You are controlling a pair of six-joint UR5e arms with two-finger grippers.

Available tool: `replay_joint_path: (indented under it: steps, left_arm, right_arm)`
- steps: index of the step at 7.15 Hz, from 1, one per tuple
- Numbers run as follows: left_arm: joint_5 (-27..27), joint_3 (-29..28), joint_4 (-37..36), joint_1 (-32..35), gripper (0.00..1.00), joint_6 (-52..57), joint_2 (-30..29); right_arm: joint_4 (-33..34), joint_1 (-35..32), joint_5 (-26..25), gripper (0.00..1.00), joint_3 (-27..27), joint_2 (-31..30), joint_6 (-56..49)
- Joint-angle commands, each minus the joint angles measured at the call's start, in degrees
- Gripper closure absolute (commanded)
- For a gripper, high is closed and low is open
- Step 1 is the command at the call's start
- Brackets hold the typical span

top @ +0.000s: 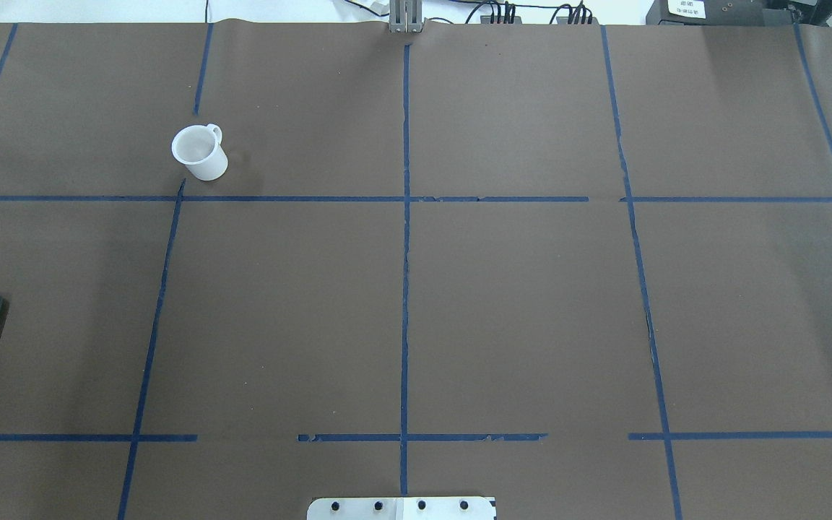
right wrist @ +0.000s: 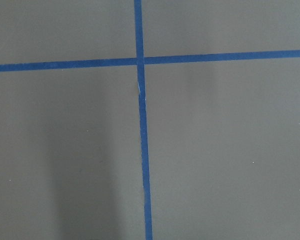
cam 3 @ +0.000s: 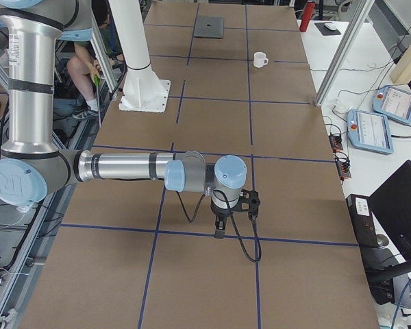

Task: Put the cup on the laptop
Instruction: 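Move the left gripper over the small white cup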

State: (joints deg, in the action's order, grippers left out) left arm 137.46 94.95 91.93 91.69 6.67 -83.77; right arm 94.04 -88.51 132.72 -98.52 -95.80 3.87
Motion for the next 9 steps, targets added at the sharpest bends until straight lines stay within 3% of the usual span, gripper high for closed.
replay_joint_path:
  steps: [1, 5, 9]
  left_arm:
    - [0.0, 0.0, 0.0, 0.0, 0.00, 0.1, 0.0]
    - [-0.1, 0.8, -2.4, -2.3, 0.00, -5.8, -7.9]
    - [0.6, 5.9, -3.8, -16.9, 0.00, -23.5, -18.1]
  right_arm:
    - [0.0, 0.0, 0.0, 0.00, 0.0, 0.0, 0.0]
    - [0.0, 0.0, 0.0, 0.00, 0.0, 0.0, 0.0]
    - [0.0, 0.0, 0.0, 0.00, 0.0, 0.0, 0.0]
